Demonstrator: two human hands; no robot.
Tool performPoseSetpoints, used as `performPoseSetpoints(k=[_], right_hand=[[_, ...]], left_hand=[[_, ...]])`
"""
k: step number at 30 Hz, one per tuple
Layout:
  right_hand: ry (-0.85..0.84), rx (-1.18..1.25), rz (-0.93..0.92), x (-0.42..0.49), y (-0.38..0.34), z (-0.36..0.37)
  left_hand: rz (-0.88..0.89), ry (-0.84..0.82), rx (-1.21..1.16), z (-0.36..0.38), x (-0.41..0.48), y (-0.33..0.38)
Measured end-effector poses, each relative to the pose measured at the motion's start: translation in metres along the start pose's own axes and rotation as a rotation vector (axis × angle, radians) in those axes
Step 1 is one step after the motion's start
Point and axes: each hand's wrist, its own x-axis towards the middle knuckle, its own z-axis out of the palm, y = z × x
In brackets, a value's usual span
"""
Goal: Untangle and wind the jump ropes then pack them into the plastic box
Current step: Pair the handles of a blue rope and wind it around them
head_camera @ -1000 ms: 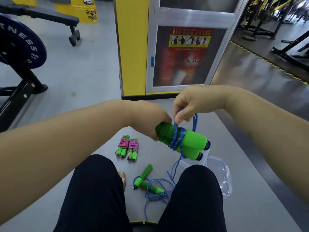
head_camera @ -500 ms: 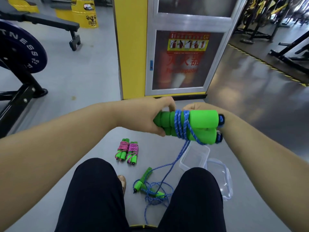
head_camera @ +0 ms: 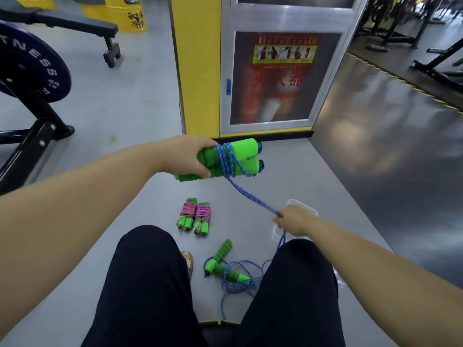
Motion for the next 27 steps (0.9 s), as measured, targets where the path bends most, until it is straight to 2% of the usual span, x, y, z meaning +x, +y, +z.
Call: performPoseSetpoints(k=[4, 6, 8, 9, 11, 14, 18, 20, 22, 24, 27], right_hand=[[0.24, 0.609, 0.185, 0.016, 0.025, -0.034], [0.233, 0.574, 0.183, 0.017, 0.029, -0.044], [0.242, 0.429, 0.093, 0.014, 0.022, -0.045], [0.255, 0.449, -0.008, 0.009, 0.012, -0.045], [0.2, 0.627, -0.225, -0.003, -0.016, -0.043], [0.065, 0.922, -0.4, -0.013, -0.053, -0.034], [-0.022, 1.177, -0.376, -0.018, -0.07, -0.019], [-0.061, 1.091, -0.362, -0.022, -0.066, -0.012], [-0.04, 0.891, -0.344, -0.029, -0.061, -0.012], [0.008, 0.691, -0.35, -0.037, -0.062, -0.018], [0.121, 0.33, -0.478, -0.047, -0.077, -0.035]], left_hand=[[-0.08, 0.013, -0.104, 0.021, -0.001, -0.015], [-0.07, 0.004, -0.248, 0.024, -0.001, -0.012], [-0.045, -0.043, -0.422, 0.025, -0.001, -0.003], [-0.035, -0.073, -0.491, 0.024, 0.0, 0.003], [-0.012, -0.115, -0.573, 0.025, 0.005, 0.014], [-0.009, -0.117, -0.639, 0.027, 0.012, 0.025], [-0.107, -0.05, -0.633, 0.028, 0.018, 0.019], [-0.177, -0.007, -0.618, 0.028, 0.02, 0.006], [-0.233, 0.051, -0.553, 0.031, 0.019, -0.006], [-0.249, 0.092, -0.297, 0.037, 0.019, -0.014], [-0.226, 0.097, 0.101, 0.053, 0.02, -0.011]])
